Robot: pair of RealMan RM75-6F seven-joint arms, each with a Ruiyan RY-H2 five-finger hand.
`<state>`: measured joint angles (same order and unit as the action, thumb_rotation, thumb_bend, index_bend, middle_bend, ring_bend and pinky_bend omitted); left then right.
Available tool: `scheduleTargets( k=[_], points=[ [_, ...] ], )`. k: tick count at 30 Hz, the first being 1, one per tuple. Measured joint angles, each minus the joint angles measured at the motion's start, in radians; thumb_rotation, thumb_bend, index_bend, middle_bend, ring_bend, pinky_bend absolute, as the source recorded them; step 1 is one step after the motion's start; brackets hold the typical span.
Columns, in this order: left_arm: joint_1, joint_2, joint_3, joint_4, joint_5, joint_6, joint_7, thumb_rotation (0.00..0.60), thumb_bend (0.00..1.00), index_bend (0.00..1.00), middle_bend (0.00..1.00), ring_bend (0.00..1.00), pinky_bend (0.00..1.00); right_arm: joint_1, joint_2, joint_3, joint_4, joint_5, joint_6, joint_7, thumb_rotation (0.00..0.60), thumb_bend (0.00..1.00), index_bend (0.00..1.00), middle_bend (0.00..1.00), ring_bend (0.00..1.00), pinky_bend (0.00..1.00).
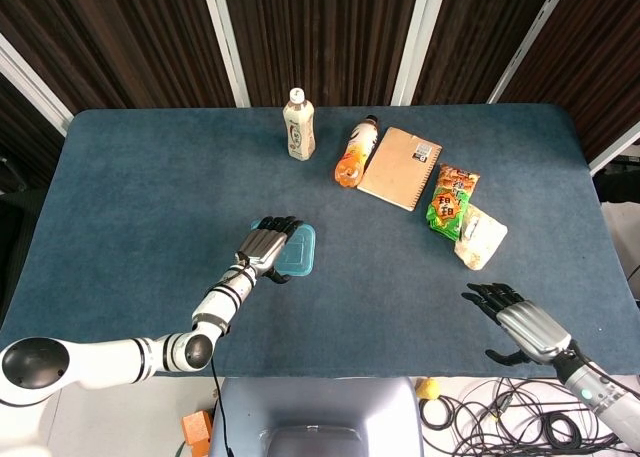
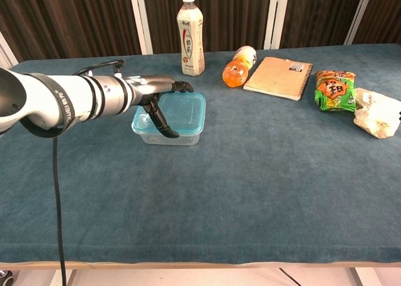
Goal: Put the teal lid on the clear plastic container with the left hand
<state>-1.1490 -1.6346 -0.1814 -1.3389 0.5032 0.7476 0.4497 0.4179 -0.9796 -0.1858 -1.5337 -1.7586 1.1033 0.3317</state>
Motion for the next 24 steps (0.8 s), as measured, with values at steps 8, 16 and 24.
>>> scheduleTargets(
  k=[8,16,24],
  points=[
    [0.001,0.000,0.001,0.000,0.000,0.009,-0.001,0.600,0.20,0.00,0.00,0.00,0.00,0.001,0.000,0.000,0.001,0.000,0.000,0.003,0.600,0.20,0.00,0.00,0.00,0.00],
    [-0.002,-0.012,0.004,0.012,0.003,0.013,0.005,0.600,0.18,0.00,0.00,0.00,0.00,0.002,0.005,0.000,-0.004,-0.001,0.001,0.006,0.600,0.20,0.00,0.00,0.00,0.00],
    [0.005,-0.008,-0.005,0.000,0.013,0.035,0.000,0.600,0.17,0.00,0.00,0.00,0.00,0.001,0.005,-0.002,-0.001,-0.001,0.000,0.008,0.600,0.20,0.00,0.00,0.00,0.00]
  ],
)
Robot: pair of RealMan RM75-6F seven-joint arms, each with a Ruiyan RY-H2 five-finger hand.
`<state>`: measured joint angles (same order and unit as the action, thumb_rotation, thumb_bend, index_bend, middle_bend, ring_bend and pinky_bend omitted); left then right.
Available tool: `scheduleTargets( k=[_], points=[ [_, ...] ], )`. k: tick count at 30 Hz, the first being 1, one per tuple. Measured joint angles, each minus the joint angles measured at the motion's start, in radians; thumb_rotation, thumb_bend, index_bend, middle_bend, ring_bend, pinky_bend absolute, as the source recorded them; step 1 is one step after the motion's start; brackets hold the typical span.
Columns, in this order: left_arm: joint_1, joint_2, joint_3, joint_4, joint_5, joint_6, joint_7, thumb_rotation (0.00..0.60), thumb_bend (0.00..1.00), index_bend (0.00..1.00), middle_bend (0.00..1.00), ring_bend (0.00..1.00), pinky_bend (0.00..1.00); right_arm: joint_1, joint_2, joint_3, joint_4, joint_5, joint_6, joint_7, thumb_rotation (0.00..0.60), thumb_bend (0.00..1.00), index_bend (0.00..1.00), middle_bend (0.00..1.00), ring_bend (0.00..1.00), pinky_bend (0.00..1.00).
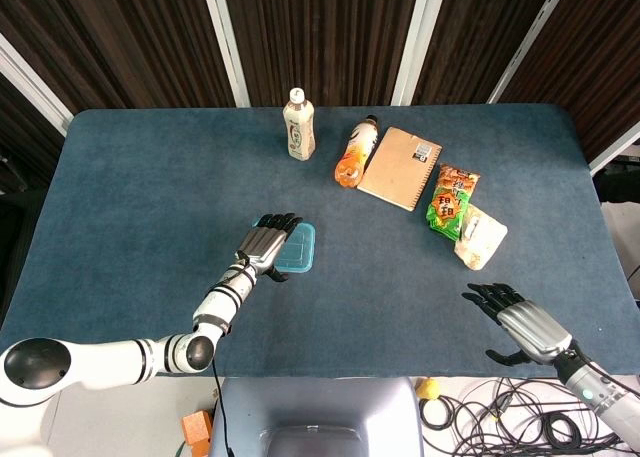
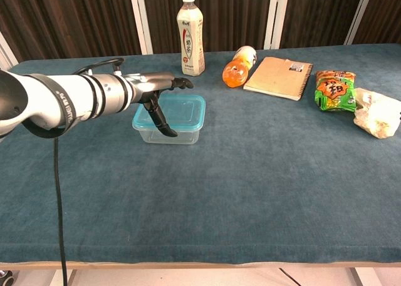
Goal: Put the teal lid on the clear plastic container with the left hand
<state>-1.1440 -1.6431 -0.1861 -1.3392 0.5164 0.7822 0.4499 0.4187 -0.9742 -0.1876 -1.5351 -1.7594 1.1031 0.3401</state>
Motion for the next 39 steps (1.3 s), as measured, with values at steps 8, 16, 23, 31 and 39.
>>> scheduleTargets(
  k=[8,16,23,31,39],
  points=[
    [0.014,0.044,0.007,-0.084,0.043,0.029,0.008,0.600,0.23,0.00,0.00,0.00,0.00,-0.005,0.004,-0.001,0.001,-0.003,0.013,0.006,0.600,0.20,0.00,0.00,0.00,0.00],
    [0.097,0.111,0.036,-0.236,0.249,0.127,-0.040,0.600,0.53,0.00,0.04,0.00,0.00,-0.021,0.002,-0.003,-0.001,-0.012,0.046,0.016,0.600,0.20,0.00,0.00,0.00,0.00],
    [0.115,0.033,0.047,-0.149,0.296,0.122,-0.071,0.600,0.63,0.00,0.03,0.00,0.00,-0.045,-0.007,-0.014,0.012,-0.019,0.067,0.007,0.600,0.20,0.00,0.00,0.00,0.00],
    [0.119,-0.074,0.036,0.012,0.334,0.089,-0.111,0.600,0.67,0.00,0.08,0.00,0.00,-0.044,-0.013,-0.020,0.033,-0.027,0.064,0.031,0.600,0.20,0.00,0.00,0.00,0.00],
    [0.125,-0.117,0.030,0.083,0.348,0.077,-0.082,0.600,0.68,0.00,0.14,0.00,0.00,-0.036,-0.015,-0.025,0.051,-0.034,0.057,0.064,0.600,0.20,0.00,0.00,0.00,0.00]
  ],
)
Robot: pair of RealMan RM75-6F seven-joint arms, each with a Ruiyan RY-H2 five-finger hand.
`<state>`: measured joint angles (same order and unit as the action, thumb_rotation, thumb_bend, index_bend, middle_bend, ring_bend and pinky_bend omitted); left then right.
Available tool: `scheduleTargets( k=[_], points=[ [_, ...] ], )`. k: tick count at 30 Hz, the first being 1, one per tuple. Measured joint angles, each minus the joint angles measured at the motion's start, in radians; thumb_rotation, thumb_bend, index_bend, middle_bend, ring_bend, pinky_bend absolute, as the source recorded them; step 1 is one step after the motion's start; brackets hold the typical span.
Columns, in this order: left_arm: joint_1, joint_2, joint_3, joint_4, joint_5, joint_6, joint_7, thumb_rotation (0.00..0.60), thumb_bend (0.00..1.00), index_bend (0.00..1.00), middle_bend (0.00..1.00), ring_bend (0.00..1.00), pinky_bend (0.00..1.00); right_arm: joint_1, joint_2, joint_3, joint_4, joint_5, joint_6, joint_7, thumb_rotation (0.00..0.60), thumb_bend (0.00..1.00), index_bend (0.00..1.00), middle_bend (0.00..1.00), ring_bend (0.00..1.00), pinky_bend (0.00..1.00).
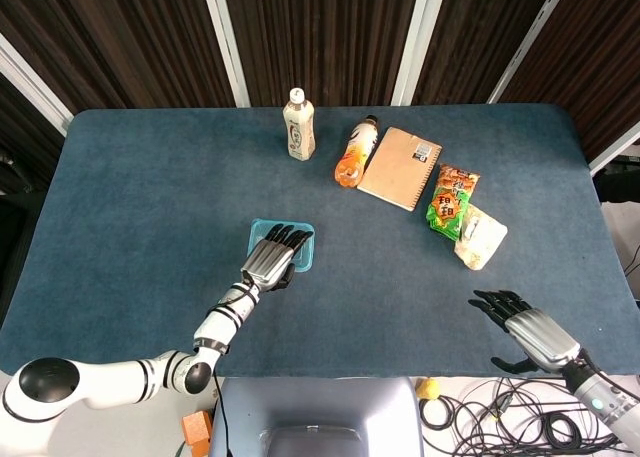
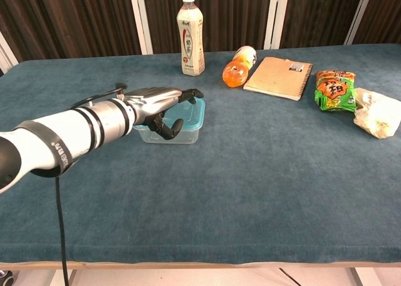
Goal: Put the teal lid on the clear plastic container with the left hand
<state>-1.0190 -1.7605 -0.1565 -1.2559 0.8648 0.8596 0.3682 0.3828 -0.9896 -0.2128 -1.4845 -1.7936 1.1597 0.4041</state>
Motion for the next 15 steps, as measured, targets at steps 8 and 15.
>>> scheduleTargets(
  k=[8,15],
  points=[
    [0.003,-0.008,0.004,0.013,-0.009,-0.008,0.060,0.600,0.68,0.00,0.28,0.00,0.00,0.004,0.000,-0.003,0.003,-0.002,-0.004,0.008,0.600,0.20,0.00,0.00,0.00,0.00],
    [0.005,0.003,0.010,-0.010,-0.053,-0.025,0.117,0.600,0.69,0.00,0.33,0.03,0.00,0.007,-0.003,-0.001,-0.002,0.002,-0.012,-0.003,0.600,0.20,0.00,0.00,0.00,0.00]
  ],
)
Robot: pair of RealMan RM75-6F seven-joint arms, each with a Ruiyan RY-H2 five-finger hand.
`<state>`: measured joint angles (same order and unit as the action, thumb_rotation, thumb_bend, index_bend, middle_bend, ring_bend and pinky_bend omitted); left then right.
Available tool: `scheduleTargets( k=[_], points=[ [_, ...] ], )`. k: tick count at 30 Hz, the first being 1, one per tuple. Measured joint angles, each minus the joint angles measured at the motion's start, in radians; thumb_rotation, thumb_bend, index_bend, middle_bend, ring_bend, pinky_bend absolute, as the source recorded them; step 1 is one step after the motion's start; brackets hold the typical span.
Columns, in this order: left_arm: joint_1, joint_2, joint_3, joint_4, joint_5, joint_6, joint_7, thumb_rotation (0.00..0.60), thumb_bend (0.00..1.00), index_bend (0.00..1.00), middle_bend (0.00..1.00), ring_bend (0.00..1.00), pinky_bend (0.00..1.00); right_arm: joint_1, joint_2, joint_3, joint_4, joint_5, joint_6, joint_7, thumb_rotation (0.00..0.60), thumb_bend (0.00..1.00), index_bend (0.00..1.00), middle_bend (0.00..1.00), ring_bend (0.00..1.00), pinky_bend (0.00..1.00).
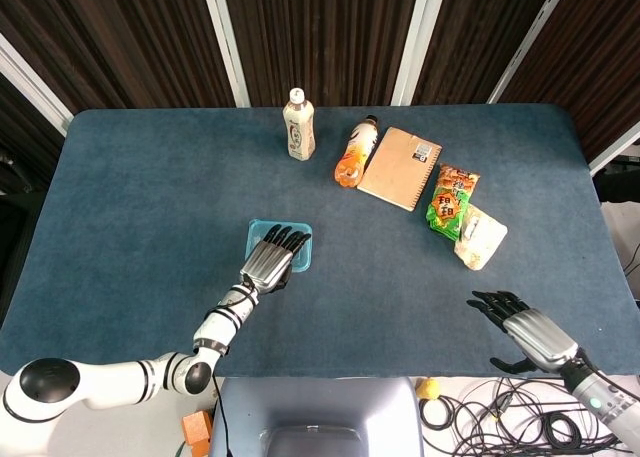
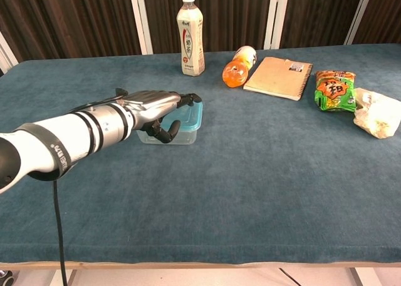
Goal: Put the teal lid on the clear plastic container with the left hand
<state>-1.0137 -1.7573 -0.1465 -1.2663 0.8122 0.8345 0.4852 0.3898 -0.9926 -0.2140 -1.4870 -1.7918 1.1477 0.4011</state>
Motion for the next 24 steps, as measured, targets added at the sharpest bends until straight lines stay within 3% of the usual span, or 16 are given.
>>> scheduleTargets(
  k=[4,11,16,24],
  points=[
    [0.007,0.005,-0.010,-0.010,0.040,0.027,-0.018,0.600,0.69,0.00,0.26,0.00,0.00,0.000,0.001,0.001,-0.005,0.006,-0.003,-0.004,0.600,0.20,0.00,0.00,0.00,0.00],
    [0.046,0.069,-0.035,-0.093,0.133,0.112,-0.065,0.600,0.70,0.00,0.25,0.00,0.00,0.000,-0.001,0.000,-0.011,0.006,-0.006,-0.013,0.600,0.20,0.00,0.00,0.00,0.00],
    [0.065,0.103,-0.041,-0.121,0.126,0.138,-0.035,0.600,0.71,0.00,0.26,0.00,0.00,-0.001,-0.002,-0.003,-0.020,0.001,-0.007,-0.025,0.600,0.20,0.00,0.00,0.00,0.00],
    [0.081,0.094,-0.027,-0.061,0.057,0.123,0.033,0.600,0.73,0.00,0.26,0.00,0.00,0.001,-0.003,-0.004,-0.027,0.006,-0.017,-0.032,0.600,0.20,0.00,0.00,0.00,0.00]
  ],
)
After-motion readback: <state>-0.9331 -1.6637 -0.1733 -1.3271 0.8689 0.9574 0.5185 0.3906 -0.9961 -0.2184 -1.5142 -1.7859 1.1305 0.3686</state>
